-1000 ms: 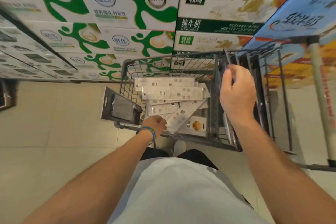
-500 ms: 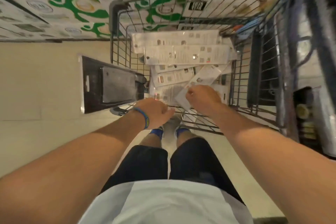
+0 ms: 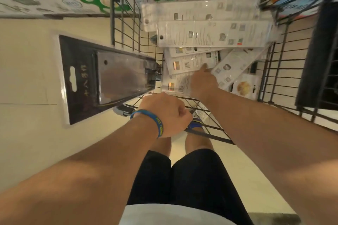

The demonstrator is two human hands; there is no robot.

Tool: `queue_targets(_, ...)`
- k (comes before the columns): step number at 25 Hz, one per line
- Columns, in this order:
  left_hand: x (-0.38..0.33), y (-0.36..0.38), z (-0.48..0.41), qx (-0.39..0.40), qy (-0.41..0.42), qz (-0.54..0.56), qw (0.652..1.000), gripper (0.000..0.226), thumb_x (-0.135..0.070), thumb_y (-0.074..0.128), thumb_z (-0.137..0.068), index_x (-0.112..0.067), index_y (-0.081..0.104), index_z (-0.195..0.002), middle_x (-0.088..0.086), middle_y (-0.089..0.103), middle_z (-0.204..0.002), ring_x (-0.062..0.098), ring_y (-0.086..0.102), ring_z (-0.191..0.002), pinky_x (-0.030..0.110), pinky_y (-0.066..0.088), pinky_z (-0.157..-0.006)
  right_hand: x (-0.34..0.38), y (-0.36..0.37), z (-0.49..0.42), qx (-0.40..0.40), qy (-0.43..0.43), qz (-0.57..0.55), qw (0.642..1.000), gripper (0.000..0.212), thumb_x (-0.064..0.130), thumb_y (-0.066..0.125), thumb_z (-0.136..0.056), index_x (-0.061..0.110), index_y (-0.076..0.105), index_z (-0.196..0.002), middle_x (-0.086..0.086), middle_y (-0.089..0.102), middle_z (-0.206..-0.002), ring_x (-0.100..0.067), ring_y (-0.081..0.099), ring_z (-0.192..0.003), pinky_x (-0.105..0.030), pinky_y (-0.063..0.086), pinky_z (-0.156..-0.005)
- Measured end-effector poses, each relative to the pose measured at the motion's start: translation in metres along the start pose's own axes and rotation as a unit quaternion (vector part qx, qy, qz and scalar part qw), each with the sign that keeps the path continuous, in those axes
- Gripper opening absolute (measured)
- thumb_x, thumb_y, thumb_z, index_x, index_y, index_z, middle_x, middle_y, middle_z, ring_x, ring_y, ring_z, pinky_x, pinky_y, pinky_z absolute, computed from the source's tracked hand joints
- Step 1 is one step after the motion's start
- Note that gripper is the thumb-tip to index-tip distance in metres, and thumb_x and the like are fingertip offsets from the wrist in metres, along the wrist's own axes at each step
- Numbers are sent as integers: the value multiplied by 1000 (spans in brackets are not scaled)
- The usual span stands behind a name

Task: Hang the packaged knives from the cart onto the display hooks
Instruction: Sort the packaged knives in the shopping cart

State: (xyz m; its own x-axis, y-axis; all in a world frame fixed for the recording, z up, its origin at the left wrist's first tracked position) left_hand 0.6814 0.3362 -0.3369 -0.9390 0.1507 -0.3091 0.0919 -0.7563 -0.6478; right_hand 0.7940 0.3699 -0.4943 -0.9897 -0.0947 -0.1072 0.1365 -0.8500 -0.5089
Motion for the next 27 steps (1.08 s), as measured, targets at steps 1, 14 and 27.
queue_targets(1,0,1,0,2,-1,2,1000,55,-59,22,-77,-28,67,-77,-8,61,-69,18,59,-71,31,53,-69,-2,4,1,13,31,19,999,80,16,55,-101,-13,3,-155,-31,9,-165,-45,30,-148,-54,50,-103)
queue_targets(14,0,5,0,-4,4,18,1000,56,-61,22,-78,-31,69,-82,-8,63,-70,17,59,-70,30,53,-69,18,-32,-17,-150,-108,156,970,56,45,48,-102,-1,44,-133,-9,68,-89,-27,68,-75,-34,49,-66)
queue_targets(27,2,5,3,2,-4,24,1000,53,-61,21,-75,-36,66,-85,-14,65,-75,13,58,-71,29,49,-69,39,-44,-18,-135,-102,332,928,60,24,72,-89,-8,51,-136,-11,71,-113,-23,72,-82,-32,58,-75)
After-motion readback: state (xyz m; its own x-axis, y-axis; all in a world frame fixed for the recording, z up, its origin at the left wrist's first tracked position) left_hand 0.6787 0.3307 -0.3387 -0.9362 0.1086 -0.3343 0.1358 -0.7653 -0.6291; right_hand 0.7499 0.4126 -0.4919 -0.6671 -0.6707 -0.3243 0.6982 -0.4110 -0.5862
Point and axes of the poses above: each hand's wrist, its own z-axis away from the middle knuckle, its own y-axis out of the palm, x = y × z, the point moved 10 cm from there along -z, towards the middle knuckle
